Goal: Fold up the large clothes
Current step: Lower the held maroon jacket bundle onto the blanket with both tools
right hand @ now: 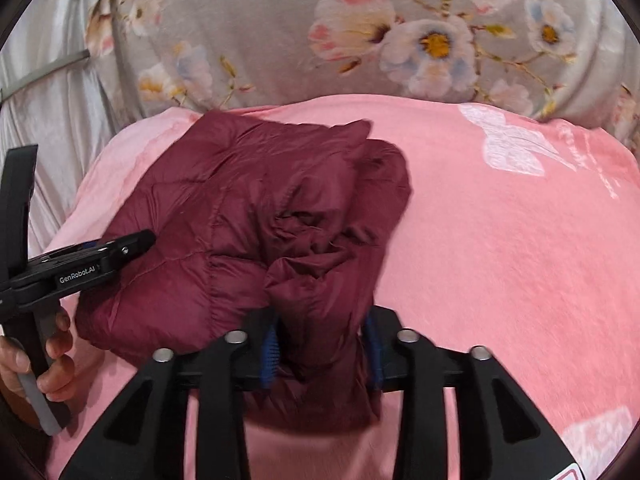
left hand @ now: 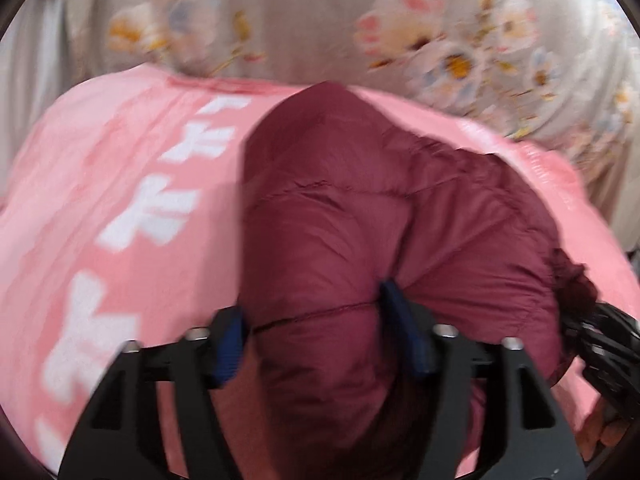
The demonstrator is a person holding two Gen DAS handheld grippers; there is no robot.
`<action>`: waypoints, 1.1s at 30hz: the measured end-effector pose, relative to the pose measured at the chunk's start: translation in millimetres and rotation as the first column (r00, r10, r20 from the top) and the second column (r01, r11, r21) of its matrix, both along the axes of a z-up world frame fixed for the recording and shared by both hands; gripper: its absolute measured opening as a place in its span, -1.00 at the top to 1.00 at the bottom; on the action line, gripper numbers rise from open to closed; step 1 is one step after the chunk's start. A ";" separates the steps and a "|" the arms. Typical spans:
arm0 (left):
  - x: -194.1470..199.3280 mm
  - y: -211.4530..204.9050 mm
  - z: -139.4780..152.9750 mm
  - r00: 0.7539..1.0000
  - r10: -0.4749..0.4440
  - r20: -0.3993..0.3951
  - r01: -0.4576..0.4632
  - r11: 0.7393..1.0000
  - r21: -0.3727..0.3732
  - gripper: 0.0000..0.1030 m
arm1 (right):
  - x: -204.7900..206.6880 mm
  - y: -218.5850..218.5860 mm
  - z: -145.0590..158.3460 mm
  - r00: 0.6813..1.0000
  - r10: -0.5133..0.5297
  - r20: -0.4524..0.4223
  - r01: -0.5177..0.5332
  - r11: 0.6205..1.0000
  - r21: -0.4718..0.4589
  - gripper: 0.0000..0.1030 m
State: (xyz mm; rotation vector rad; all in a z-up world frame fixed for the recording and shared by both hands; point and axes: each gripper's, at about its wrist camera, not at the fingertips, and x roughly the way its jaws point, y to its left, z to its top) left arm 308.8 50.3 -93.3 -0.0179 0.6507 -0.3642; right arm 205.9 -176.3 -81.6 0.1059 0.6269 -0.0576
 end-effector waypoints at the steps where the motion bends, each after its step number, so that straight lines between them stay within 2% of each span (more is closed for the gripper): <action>1: -6.4 4.4 3.5 1.000 0.027 -0.014 -0.027 1.000 0.006 -0.34 | -9.8 -1.4 3.2 1.000 -0.013 0.016 0.013 1.000 -0.001 0.08; 5: -31.9 18.1 17.7 0.990 0.109 -0.095 -0.107 0.994 0.017 -0.34 | -49.4 -7.9 23.6 0.995 -0.038 0.094 0.033 0.998 0.058 0.07; 9: -42.7 18.3 17.0 0.970 0.139 -0.200 -0.148 0.989 -0.028 -0.33 | -32.8 -0.6 32.1 0.999 -0.012 0.051 0.009 0.999 0.047 0.07; 11: -45.9 16.1 13.0 0.960 0.180 -0.215 -0.187 0.982 -0.010 -0.33 | -18.5 3.7 28.7 1.000 -0.003 0.025 0.003 1.000 0.020 0.16; 12: -46.8 14.1 12.1 0.958 0.190 -0.214 -0.195 0.981 -0.003 -0.33 | -13.9 3.9 26.2 1.000 0.000 0.009 0.000 1.000 0.022 0.58; 13: -47.7 13.8 10.2 0.955 0.199 -0.219 -0.203 0.979 0.002 -0.33 | -9.4 2.3 23.1 1.000 -0.007 -0.012 0.008 1.000 0.022 0.90; 18: -45.4 13.8 4.2 0.947 0.216 -0.238 -0.221 0.975 0.005 -0.36 | -28.7 -10.9 20.6 0.997 -0.074 -0.010 0.074 0.995 0.065 0.93; 22: -41.5 6.0 -5.9 0.945 0.222 -0.242 -0.222 0.975 0.026 -0.37 | -22.5 -5.4 -0.1 0.994 -0.085 -0.072 0.085 0.996 -0.005 0.93; 26: -41.5 -2.9 -12.5 0.950 0.227 -0.216 -0.220 0.974 0.057 -0.42 | -11.1 -7.3 -19.9 0.987 -0.094 -0.132 0.097 0.995 0.012 0.93; 33: -35.5 -8.3 -26.3 0.953 0.233 -0.196 -0.225 0.972 0.062 -0.61 | -7.2 -0.2 -31.5 0.982 -0.097 -0.165 0.094 0.995 -0.023 0.93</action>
